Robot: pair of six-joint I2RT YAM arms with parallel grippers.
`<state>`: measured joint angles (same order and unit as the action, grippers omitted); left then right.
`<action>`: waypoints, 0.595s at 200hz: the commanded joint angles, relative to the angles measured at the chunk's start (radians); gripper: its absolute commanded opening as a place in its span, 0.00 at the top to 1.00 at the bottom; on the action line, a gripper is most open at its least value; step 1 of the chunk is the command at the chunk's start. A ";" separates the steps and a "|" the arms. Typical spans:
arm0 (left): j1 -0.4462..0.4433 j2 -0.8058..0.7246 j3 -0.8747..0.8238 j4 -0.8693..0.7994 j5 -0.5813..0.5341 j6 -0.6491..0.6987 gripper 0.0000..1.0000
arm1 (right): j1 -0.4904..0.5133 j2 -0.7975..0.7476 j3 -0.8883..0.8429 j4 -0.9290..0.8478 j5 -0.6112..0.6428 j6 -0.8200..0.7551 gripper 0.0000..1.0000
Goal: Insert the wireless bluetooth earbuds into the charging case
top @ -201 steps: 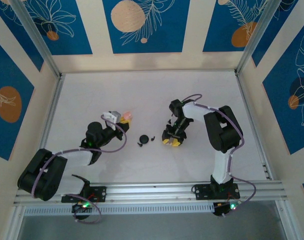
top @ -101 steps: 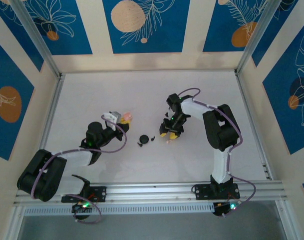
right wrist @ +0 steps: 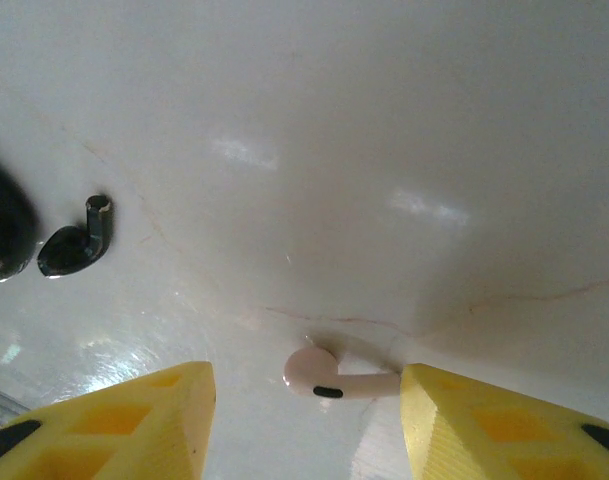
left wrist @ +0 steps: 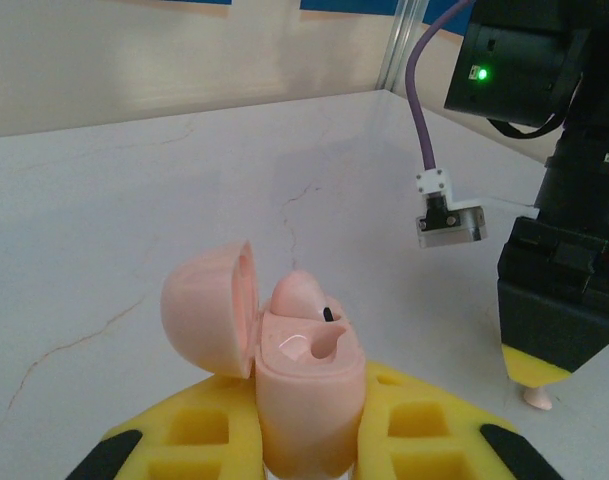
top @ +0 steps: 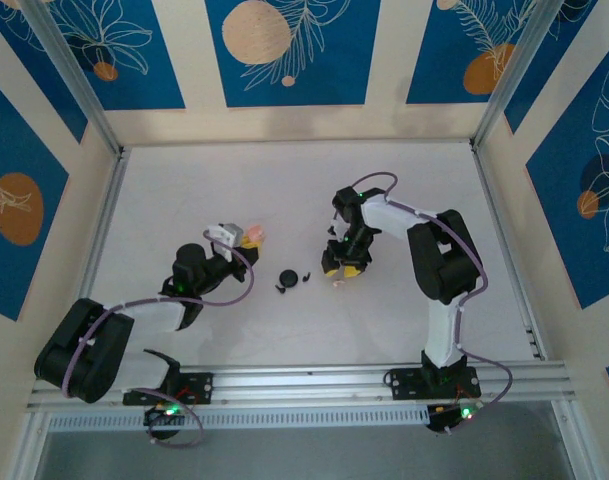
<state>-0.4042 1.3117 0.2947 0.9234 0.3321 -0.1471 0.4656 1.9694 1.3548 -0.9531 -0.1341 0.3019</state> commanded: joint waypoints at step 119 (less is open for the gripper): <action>-0.005 0.000 0.014 0.018 0.005 0.011 0.89 | 0.034 -0.054 -0.096 -0.012 -0.085 0.012 0.59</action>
<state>-0.4042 1.3117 0.2947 0.9226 0.3325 -0.1471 0.4816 1.9545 1.2793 -0.9192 -0.1715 0.2962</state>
